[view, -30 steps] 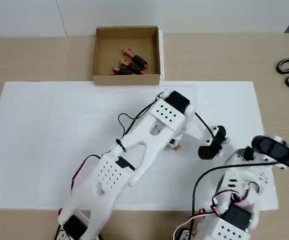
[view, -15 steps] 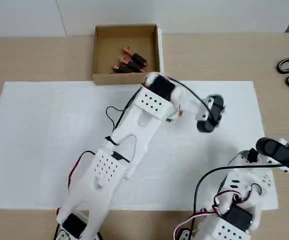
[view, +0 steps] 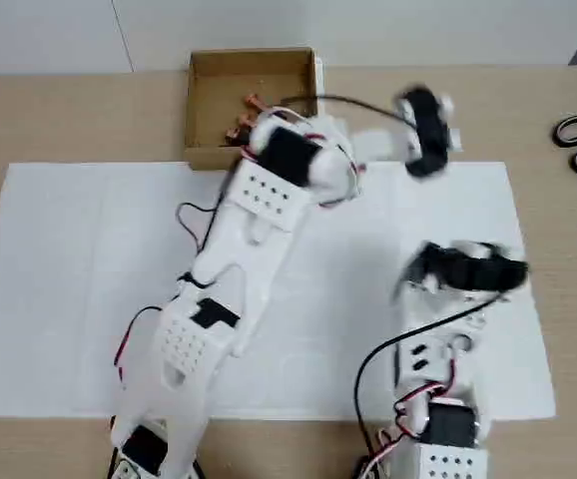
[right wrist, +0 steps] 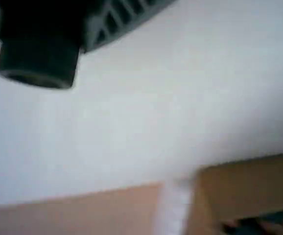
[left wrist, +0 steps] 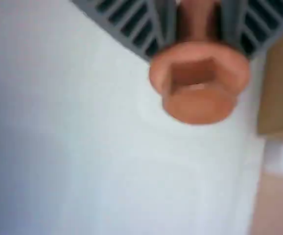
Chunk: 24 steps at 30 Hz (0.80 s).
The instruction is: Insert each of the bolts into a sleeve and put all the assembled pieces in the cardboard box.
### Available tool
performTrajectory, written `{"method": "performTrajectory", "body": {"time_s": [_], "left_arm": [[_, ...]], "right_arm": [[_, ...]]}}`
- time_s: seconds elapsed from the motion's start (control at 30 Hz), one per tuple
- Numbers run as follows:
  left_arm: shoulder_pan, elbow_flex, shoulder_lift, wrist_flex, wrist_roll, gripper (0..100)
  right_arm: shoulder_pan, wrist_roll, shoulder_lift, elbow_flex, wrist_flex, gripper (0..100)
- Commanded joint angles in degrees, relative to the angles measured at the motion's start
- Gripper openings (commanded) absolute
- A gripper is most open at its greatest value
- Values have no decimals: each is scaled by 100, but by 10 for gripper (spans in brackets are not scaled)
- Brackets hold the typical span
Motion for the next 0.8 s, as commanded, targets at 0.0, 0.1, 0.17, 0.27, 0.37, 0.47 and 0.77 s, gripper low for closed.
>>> {"method": "performTrajectory", "body": {"time_s": [0.0,0.1,0.17,0.27,0.37,0.47,0.77], "left_arm": [[-360,-312,-791,18,914,5],[-527,-312,-1231,18,1582,5],[-589,-312,-1538,18,2004,5],[-580,-92,-2031,18,2321,5],[-545,708,-2690,18,2444,5],[-563,1921,-3560,18,2470,5],[-589,4884,-6637,-237,2470,5]], "right_arm": [[-558,-9,-66,35,-620,3],[-778,0,-66,35,-1130,3],[-954,18,-66,35,-1314,3],[-1367,510,-57,35,-1323,3],[-1780,1178,-57,35,-1376,3],[-1886,1442,-75,35,-1393,3],[-1912,1433,-57,44,-2914,3]]}}
